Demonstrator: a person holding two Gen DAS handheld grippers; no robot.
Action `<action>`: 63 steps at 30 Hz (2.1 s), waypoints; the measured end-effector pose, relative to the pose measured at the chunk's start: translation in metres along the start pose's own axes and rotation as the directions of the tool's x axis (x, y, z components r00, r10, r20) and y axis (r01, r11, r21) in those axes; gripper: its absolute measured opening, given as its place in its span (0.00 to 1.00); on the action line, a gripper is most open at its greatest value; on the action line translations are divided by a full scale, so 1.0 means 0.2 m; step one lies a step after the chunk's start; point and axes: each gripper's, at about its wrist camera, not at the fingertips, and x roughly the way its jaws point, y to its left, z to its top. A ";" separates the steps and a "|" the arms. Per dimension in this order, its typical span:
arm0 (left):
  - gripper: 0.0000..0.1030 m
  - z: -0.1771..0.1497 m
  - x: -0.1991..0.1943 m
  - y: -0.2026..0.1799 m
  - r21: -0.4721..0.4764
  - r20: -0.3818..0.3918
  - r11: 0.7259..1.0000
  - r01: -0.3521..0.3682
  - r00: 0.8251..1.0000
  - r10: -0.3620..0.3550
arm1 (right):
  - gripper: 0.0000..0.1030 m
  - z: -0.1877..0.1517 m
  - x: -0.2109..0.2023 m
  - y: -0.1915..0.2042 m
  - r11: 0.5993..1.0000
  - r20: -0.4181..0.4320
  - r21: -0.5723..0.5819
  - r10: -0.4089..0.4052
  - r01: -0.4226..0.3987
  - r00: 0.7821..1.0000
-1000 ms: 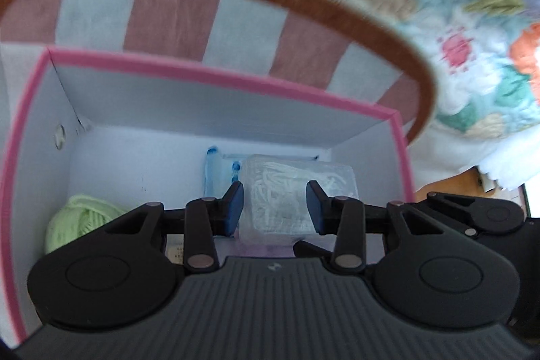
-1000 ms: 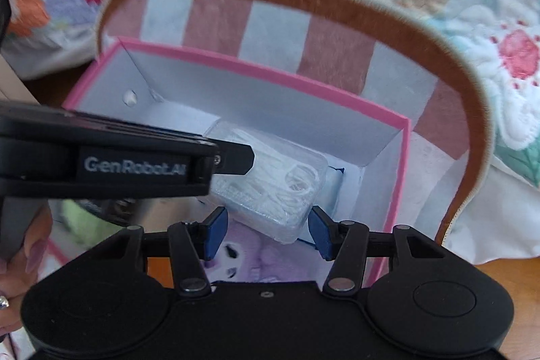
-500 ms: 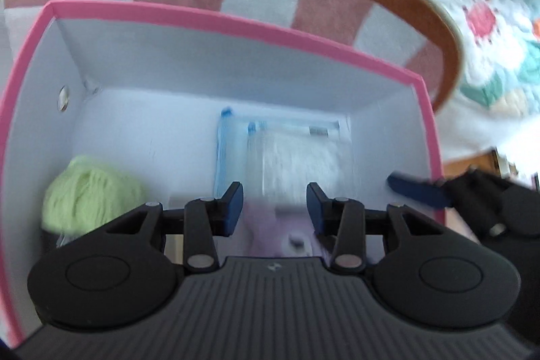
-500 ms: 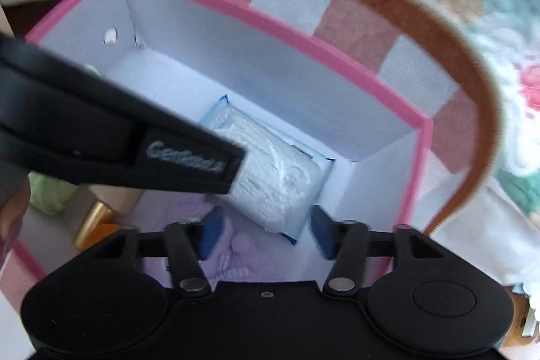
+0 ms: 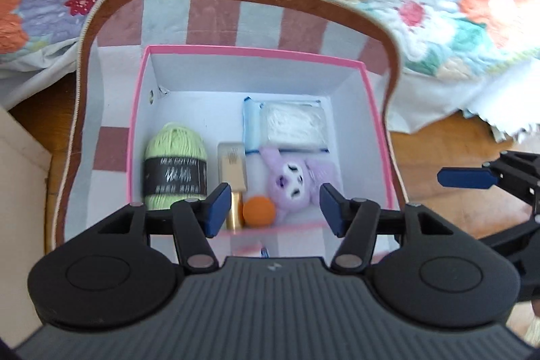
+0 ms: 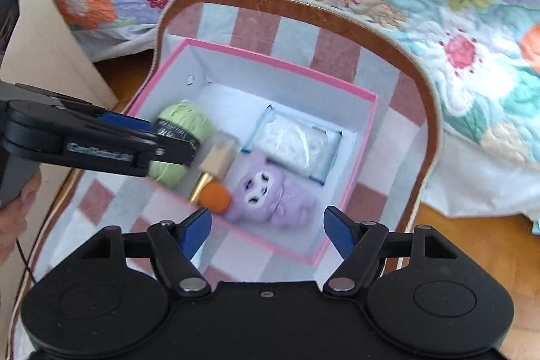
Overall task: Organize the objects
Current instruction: 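Withdraw the left tool and lower it to the white tissue pack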
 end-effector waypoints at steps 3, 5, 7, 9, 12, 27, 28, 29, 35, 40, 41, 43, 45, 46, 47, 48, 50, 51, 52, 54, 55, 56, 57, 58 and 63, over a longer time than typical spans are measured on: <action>0.60 -0.08 -0.11 0.01 0.029 0.008 0.999 -0.015 1.000 0.014 | 0.77 -0.09 -0.08 0.02 0.998 0.017 0.007 0.061 -0.061 0.998; 0.61 -0.15 -0.16 0.00 0.044 0.009 0.999 -0.019 1.000 0.019 | 0.77 -0.15 -0.12 0.04 0.994 0.024 0.009 0.105 -0.106 0.994; 0.62 -0.21 -0.21 0.00 0.053 0.000 0.998 -0.024 1.000 0.024 | 0.77 -0.22 -0.15 0.06 0.991 0.028 0.007 0.135 -0.135 0.991; 0.62 -0.27 -0.24 0.00 0.060 -0.018 0.998 -0.023 1.000 0.024 | 0.77 -0.28 -0.18 0.10 0.988 0.035 -0.004 0.157 -0.157 0.987; 0.63 -0.36 -0.27 0.01 0.063 -0.039 0.998 -0.003 0.999 0.005 | 0.77 -0.37 -0.21 0.15 0.982 0.038 -0.025 0.186 -0.185 0.982; 0.68 -0.58 0.00 0.02 0.083 -0.115 0.995 -0.048 0.992 0.058 | 0.80 -0.60 0.07 0.35 0.956 0.040 -0.135 0.266 -0.259 0.963; 0.68 -0.59 0.03 0.04 0.080 -0.116 0.996 -0.048 0.992 0.057 | 0.80 -0.60 0.11 0.36 0.953 0.038 -0.144 0.273 -0.265 0.961; 0.68 -0.60 0.07 0.05 0.074 -0.119 0.996 -0.051 0.991 0.059 | 0.80 -0.60 0.15 0.37 0.952 0.036 -0.148 0.277 -0.269 0.960; 0.68 -0.64 0.26 0.16 -0.008 -0.132 0.999 -0.040 0.990 0.038 | 0.80 -0.57 0.38 0.38 0.952 0.040 -0.112 0.290 -0.284 0.956; 0.68 -0.65 0.38 0.21 -0.038 -0.126 0.999 -0.032 0.992 0.027 | 0.79 -0.54 0.57 0.37 0.967 0.030 -0.102 0.238 -0.234 0.971; 0.68 -0.65 0.40 0.22 -0.048 -0.127 0.998 -0.029 0.992 0.023 | 0.79 -0.54 0.61 0.37 0.969 0.027 -0.106 0.226 -0.222 0.974; 0.66 -0.65 0.45 0.23 -0.067 -0.133 0.998 -0.022 0.991 0.013 | 0.79 -0.55 0.67 0.37 0.971 0.027 -0.106 0.220 -0.216 0.975; 0.65 -0.66 0.48 0.23 -0.071 -0.132 0.997 -0.009 0.991 0.000 | 0.77 -0.57 0.71 0.37 0.975 0.038 -0.103 0.202 -0.198 0.979; 0.64 -0.66 0.50 0.23 -0.073 -0.136 0.997 -0.008 0.991 -0.002 | 0.74 -0.58 0.73 0.37 0.977 0.048 -0.097 0.196 -0.191 0.979; 0.62 -0.66 0.51 0.23 -0.077 -0.137 0.997 -0.009 0.991 -0.002 | 0.68 -0.59 0.74 0.36 0.978 0.057 -0.088 0.194 -0.188 0.979; 0.58 -0.67 0.52 0.23 -0.086 -0.133 0.996 -0.002 0.991 -0.010 | 0.66 -0.60 0.75 0.36 0.977 0.064 -0.091 0.199 -0.193 0.978; 0.46 -0.67 0.55 0.24 -0.105 -0.131 0.994 0.023 0.991 -0.037 | 0.54 -0.61 0.75 0.37 0.971 0.079 -0.110 0.221 -0.212 0.972; 0.35 -0.68 0.56 0.24 -0.111 -0.133 0.993 0.036 0.990 -0.051 | 0.52 -0.62 0.75 0.39 0.970 0.083 -0.129 0.217 -0.206 0.973; 0.33 -0.68 0.57 0.24 -0.115 -0.138 0.992 0.046 0.988 -0.062 | 0.51 -0.63 0.75 0.40 0.970 0.085 -0.146 0.206 -0.193 0.975; 0.28 -0.70 0.58 0.24 -0.138 -0.129 0.988 0.070 0.988 -0.088 | 0.51 -0.64 0.75 0.43 0.974 0.093 -0.159 0.180 -0.164 0.979; 0.27 -0.70 0.58 0.23 -0.146 -0.120 0.986 0.078 0.988 -0.096 | 0.51 -0.65 0.75 0.43 0.975 0.093 -0.155 0.175 -0.159 0.980; 0.27 -0.70 0.59 0.23 -0.150 -0.114 0.985 0.081 0.989 -0.099 | 0.51 -0.65 0.75 0.43 0.976 0.096 -0.146 0.175 -0.160 0.980; 0.27 -0.71 0.59 0.22 -0.149 -0.109 0.986 0.079 0.989 -0.095 | 0.51 -0.65 0.75 0.42 0.977 0.096 -0.135 0.179 -0.165 0.979; 0.27 -0.71 0.59 0.22 -0.145 -0.106 0.987 0.075 0.990 -0.091 | 0.51 -0.65 0.76 0.42 0.977 0.091 -0.124 0.183 -0.171 0.979; 0.35 -0.72 0.60 0.22 -0.172 -0.114 0.983 0.071 0.989 -0.092 | 0.50 -0.65 0.76 0.40 0.976 0.070 -0.103 0.198 -0.190 0.978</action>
